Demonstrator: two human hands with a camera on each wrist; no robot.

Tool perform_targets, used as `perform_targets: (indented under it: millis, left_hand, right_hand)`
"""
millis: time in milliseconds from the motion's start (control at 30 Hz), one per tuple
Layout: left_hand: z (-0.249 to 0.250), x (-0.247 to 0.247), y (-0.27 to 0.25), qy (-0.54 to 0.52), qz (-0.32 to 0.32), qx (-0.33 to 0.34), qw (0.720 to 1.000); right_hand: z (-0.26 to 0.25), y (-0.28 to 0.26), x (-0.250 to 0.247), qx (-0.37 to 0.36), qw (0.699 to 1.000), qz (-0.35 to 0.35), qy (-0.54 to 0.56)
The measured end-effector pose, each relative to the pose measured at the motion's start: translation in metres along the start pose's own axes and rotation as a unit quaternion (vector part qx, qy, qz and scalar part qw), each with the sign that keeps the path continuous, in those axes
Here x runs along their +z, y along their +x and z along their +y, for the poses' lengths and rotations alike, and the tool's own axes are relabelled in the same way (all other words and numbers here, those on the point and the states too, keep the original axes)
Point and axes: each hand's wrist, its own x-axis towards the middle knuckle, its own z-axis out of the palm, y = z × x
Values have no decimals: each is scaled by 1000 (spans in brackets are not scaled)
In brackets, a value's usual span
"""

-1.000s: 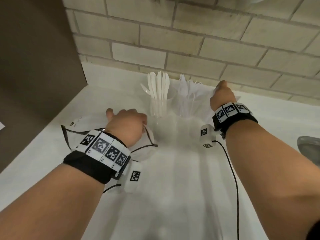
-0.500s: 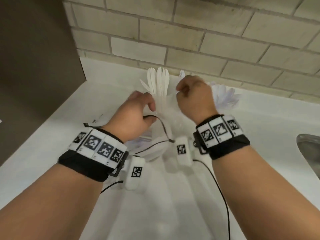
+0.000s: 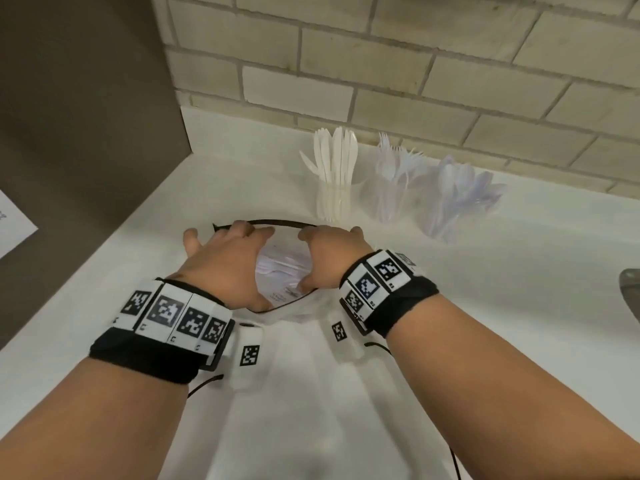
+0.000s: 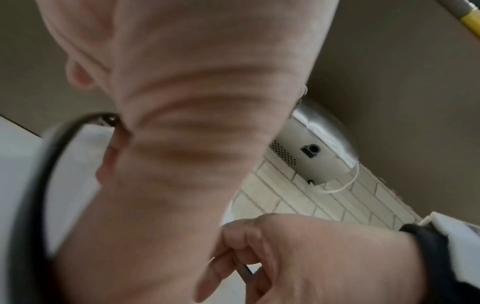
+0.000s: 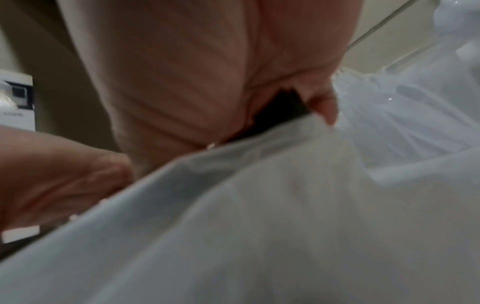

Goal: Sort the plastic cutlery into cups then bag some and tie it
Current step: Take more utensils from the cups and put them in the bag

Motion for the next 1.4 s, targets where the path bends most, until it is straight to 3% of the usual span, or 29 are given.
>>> perform_targets:
  millis: [167,267,400,500,667,767,900,1133,1233,1300,1400]
  left_hand:
    - [1,4,0,-112,0,46,993]
    - [3,9,-2,-135,20,57,989]
    - [5,6,-13,-183,-2,57,981]
    - [6,3,-21,-180,-12,72,981]
    - [23,11,-35,-130,-107,111,979]
    - [29,13,-32,-117,-128,123,977]
    - [32,11,-16,-173,-94,106,975]
    - [28,13,-11,-187,-53,65,979]
    - [22,16,-12,-174,-47,48,983]
    - [23,18,-13,-193,-57,55,978]
    - [28,19,-12,-228,-66,82,968]
  right_hand:
    - [-17,13,6,2,999,38,-4]
    - [-19,16,9,39,998,-14,-36]
    - [-11,5,0,6,997,-77,-8]
    - [-1,-12,2,13,996,-90,-8]
    - [0,-38,15,66,995,-77,-26]
    - [0,-45,23,66,997,-46,10]
    - [3,-46,31,87,994,-46,55]
    - [4,-48,30,61,998,-17,9]
    - [9,-51,29,49,996,-61,30]
    - [7,-50,30,49,996,-76,25]
    - [0,-48,39,52,998,-34,-10]
